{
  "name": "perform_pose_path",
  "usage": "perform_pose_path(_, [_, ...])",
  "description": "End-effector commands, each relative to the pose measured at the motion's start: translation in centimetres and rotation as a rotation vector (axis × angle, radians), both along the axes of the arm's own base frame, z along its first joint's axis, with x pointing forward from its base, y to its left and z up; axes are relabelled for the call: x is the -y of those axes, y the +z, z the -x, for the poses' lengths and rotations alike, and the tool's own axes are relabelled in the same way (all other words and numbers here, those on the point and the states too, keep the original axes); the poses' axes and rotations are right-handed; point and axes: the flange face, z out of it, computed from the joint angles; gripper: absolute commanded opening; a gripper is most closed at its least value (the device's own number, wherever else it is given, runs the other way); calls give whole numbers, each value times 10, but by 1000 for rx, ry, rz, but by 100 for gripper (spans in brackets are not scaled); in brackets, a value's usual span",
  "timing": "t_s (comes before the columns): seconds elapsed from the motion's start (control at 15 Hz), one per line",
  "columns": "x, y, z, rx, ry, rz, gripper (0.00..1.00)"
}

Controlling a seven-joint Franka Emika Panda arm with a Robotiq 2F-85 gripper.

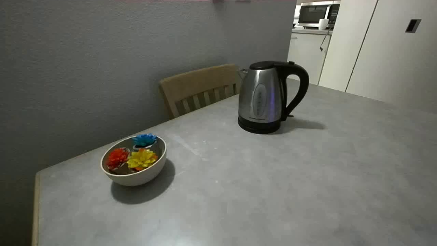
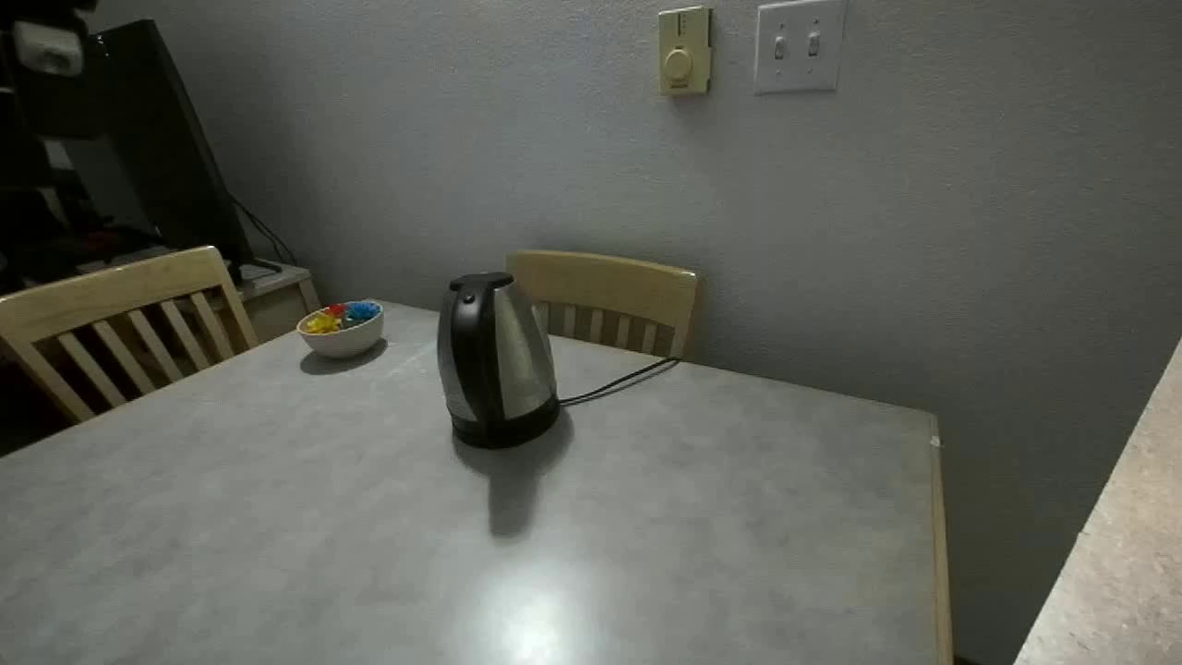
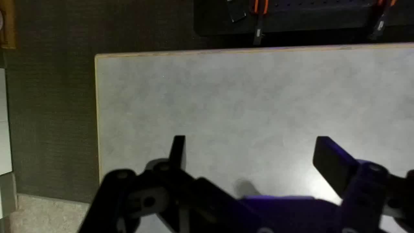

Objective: Open the kettle

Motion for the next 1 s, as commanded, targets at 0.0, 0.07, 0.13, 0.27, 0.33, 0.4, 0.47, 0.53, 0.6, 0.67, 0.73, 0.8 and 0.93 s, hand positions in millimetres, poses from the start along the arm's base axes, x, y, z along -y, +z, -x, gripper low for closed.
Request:
perform_pose_path(0.0, [0,1,0,-1,0,0,100])
perform_pose_path(0.07, [-1,-4,-5,-11,27,-1,100])
perform_pose_path(0.13, [-4,-8,-9,-34,80,3,100])
perform_pose_path(0.27, [-11,-17,-22,-80,203,0,100])
perform_pose_path(0.33, [-14,-22,-30,-93,257,-5,100])
perform_pose_path(0.4, [-18,-28,-41,-119,306,-7,100])
perform_pose_path(0.47, [-21,-34,-51,-144,354,-5,100])
perform_pose_path(0.53, [-25,-39,-62,-172,400,-2,100])
perform_pose_path(0.6, [-29,-44,-71,-201,445,3,100])
perform_pose_path(0.67, [-33,-48,-82,-229,490,10,100])
perform_pose_path(0.73, [-37,-52,-95,-257,535,23,100])
perform_pose_path(0.8, [-42,-54,-107,-288,574,44,100])
perform_pose_path(0.93, [-47,-57,-132,-329,667,82,100])
